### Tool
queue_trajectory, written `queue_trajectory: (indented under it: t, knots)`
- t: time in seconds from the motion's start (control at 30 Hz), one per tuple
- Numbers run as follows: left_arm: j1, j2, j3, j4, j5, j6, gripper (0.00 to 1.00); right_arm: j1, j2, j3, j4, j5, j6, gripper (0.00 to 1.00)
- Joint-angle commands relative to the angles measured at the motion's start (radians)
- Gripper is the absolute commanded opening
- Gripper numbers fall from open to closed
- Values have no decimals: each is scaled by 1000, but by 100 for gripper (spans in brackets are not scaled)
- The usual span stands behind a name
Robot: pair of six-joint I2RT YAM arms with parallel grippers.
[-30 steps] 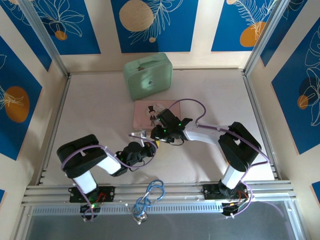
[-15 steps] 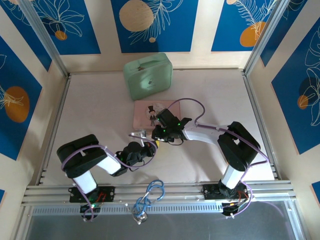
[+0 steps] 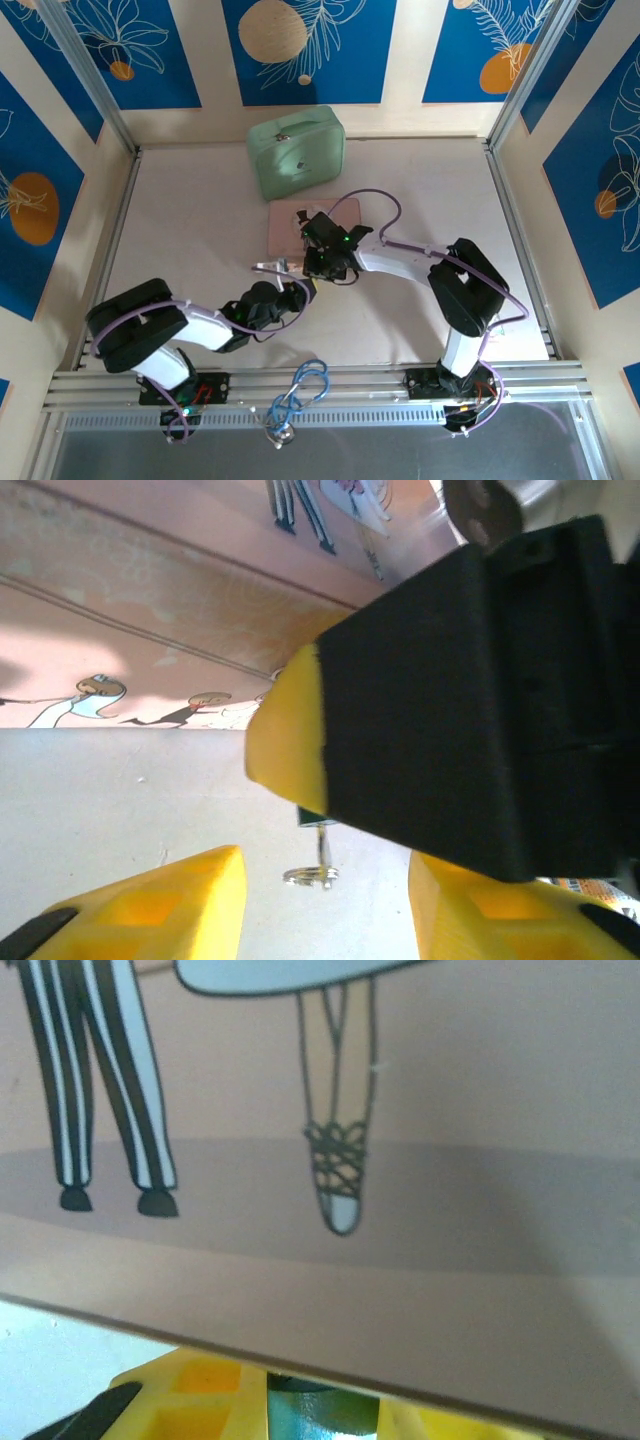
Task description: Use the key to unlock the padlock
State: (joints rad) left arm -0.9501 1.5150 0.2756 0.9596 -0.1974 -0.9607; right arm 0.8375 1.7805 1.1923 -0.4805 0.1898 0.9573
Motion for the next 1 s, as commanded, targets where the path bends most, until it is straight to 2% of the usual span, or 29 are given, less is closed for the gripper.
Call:
queue_trajectory:
  t: [0.0,0.3,0.63,0.87,0.93,0.97]
  knots:
    - [8,-7,13,-23,-17,16,40,15,52,76,-179,38,34,0]
    - [6,47,50,-19,23,15,29,25,77,134,-243,39,55,0]
    - [2,87,69,-1,56,-2,35,20,103,165,-259,13,61,0]
    - [2,91,72,-10,48,3,19,20,103,171,-270,7,64,0]
    - [2,94,79,-15,54,4,19,19,105,172,-275,7,67,0]
    - [3,95,80,-15,59,4,23,18,106,174,-281,8,68,0]
